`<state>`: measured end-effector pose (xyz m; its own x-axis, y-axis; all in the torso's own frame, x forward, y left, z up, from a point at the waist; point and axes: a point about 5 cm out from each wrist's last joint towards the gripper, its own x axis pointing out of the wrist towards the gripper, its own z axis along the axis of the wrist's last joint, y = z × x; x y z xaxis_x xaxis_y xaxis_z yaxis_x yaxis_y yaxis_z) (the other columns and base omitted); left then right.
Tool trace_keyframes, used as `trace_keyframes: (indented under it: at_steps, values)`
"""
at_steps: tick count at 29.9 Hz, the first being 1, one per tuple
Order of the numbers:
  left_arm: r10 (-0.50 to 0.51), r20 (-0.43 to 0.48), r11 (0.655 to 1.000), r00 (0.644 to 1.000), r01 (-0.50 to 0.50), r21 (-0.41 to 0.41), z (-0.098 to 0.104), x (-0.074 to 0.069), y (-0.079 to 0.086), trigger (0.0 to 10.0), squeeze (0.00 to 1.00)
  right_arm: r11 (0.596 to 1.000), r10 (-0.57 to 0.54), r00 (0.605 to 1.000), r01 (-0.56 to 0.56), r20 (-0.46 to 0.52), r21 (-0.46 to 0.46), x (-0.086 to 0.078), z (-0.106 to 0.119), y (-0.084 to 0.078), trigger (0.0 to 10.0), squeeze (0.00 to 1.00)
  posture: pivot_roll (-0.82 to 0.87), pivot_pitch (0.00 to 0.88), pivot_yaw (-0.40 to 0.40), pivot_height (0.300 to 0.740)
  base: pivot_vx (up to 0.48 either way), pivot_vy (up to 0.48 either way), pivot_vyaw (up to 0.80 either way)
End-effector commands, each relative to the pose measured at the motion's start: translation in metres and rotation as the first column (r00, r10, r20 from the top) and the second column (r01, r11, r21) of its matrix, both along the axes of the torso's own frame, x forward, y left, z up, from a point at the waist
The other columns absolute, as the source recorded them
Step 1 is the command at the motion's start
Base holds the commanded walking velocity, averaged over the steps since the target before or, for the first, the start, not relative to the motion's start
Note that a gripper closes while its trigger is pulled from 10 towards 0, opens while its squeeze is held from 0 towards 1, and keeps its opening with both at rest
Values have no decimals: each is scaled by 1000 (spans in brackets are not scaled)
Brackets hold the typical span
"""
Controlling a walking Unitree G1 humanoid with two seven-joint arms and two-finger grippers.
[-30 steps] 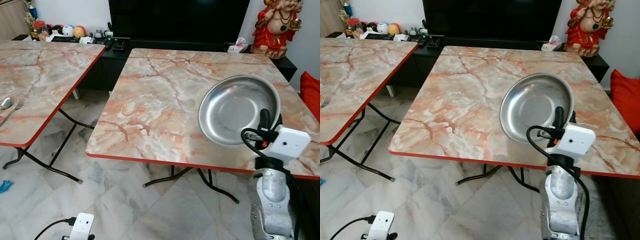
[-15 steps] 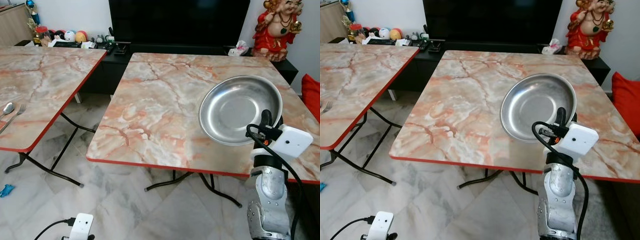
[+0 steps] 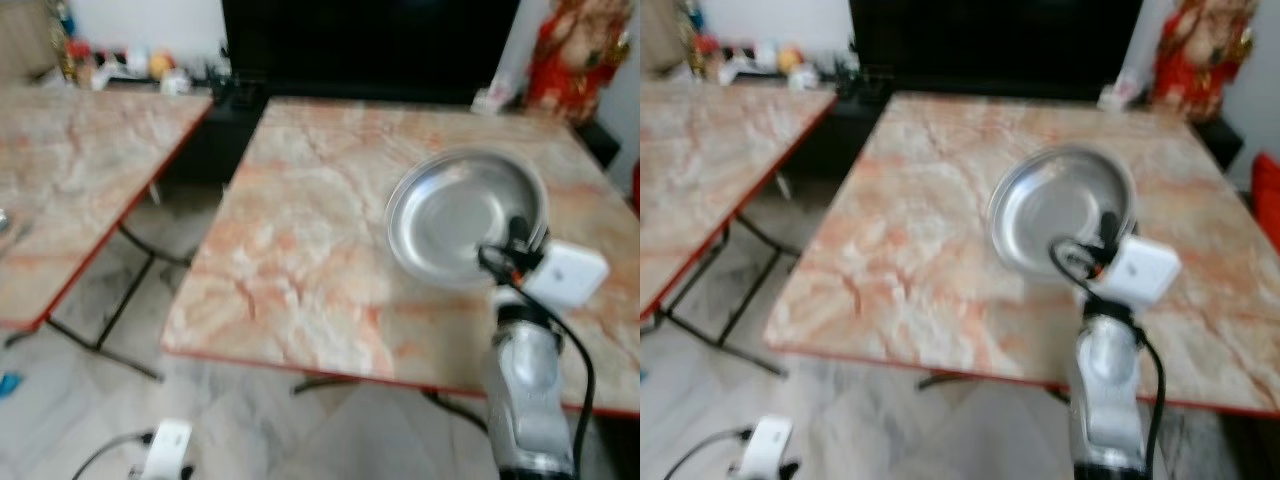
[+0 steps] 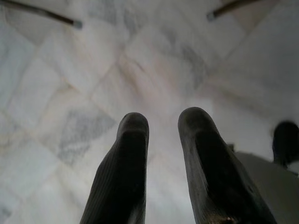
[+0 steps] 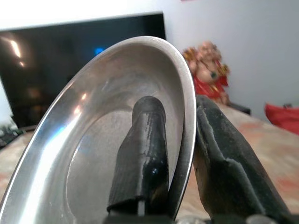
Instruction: Setting the table
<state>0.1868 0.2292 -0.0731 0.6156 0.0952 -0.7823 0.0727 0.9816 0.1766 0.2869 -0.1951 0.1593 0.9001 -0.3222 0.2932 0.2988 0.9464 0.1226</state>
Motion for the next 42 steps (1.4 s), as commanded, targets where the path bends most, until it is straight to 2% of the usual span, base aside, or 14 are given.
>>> trace_keyframes:
  at_steps: [1, 6, 11, 13, 16, 18, 19, 23, 26, 28, 30, 31, 37, 42]
  values:
    - [11, -23, 1000, 1000, -11, 13, -1, -6, 7, 10000, 0, 1000, 28, 999, -29, 16, 4, 1, 3, 9, 10000, 0, 64, 9, -16, 740, 270, 0, 0]
    - [7, -29, 1000, 1000, -7, 5, -2, -7, 6, 10000, 0, 1000, 13, 1000, -13, -2, 0, -4, 0, 5, 10000, 0, 57, 18, -14, 740, 53, 0, 0]
    - [5, -29, 1000, 1000, -5, 5, -2, -7, 5, 10000, 0, 999, -7, 999, 9, -36, 52, -16, -8, -7, 10000, 0, 57, 18, -15, 740, 0, 0, 0]
    - [2, -30, 1000, 1000, -1, 6, -3, -7, 5, 10000, 0, 995, -68, 995, 73, -73, 73, -32, -15, -26, 10000, 0, 52, 16, -16, 740, 0, 0, 0]
    - [0, -31, 1000, 1000, 1, 8, -3, -8, 5, 10000, 0, 990, -100, 989, 110, -112, 91, -44, -20, -41, 10000, 0, 48, 13, -18, 740, 0, 0, 0]
    - [-1, -31, 1000, 1000, 1, 9, -3, -8, 5, 10000, 0, 990, -86, 987, 100, -137, 98, -47, -23, -44, 10000, 0, 48, 13, -18, 740, 0, 0, 0]
    - [0, -31, 1000, 1000, 1, 11, -3, -8, 5, 10000, 0, 991, -53, 981, 75, -187, 114, -53, -29, -50, 10000, 0, 45, 11, -17, 740, 0, 0, 0]
    - [-1, -37, 1000, 999, 2, 18, -4, -9, 5, 10000, 0, 996, -42, 959, 61, -281, 59, -66, -36, -64, 10000, 0, 35, 5, -16, 740, 0, 0, 0]
    - [-3, -41, 1000, 999, 4, 20, -4, -10, 5, 10000, 0, 994, -41, 954, 68, -296, 83, -69, -37, -70, 10000, 0, 30, 1, -12, 740, 0, 0, 0]
    - [-6, -44, 1000, 999, 7, 21, -4, -10, 5, 10000, 0, 992, -5, 954, 44, -300, 121, -69, -38, -71, 10000, 0, 27, 0, -12, 740, 0, 0, 0]
    - [-6, -46, 1000, 999, 7, 21, -4, -10, 5, 10000, 0, 988, 78, 955, -37, -285, 148, -66, -38, -66, 10000, 0, 27, 0, -12, 740, 0, 0, 0]
    - [-6, -46, 1000, 999, 7, 21, -4, -10, 5, 10000, 0, 988, 78, 955, -37, -285, 148, -66, -38, -66, 10000, 0, 27, 0, -12, 740, 0, 0, 0]
    - [-11, -45, 1000, 999, 12, 22, -4, -10, 5, 10000, 0, 956, 173, 938, -87, -299, 281, -63, -48, -56, 10000, 0, 30, 0, -17, 740, 0, 0, 0]
    - [-10, -48, 1000, 999, 11, 23, -4, -11, 6, 10000, 0, 932, 250, 911, -135, -328, 336, -68, -57, -53, 10000, 0, 23, 7, -18, 740, 0, 0, 0]
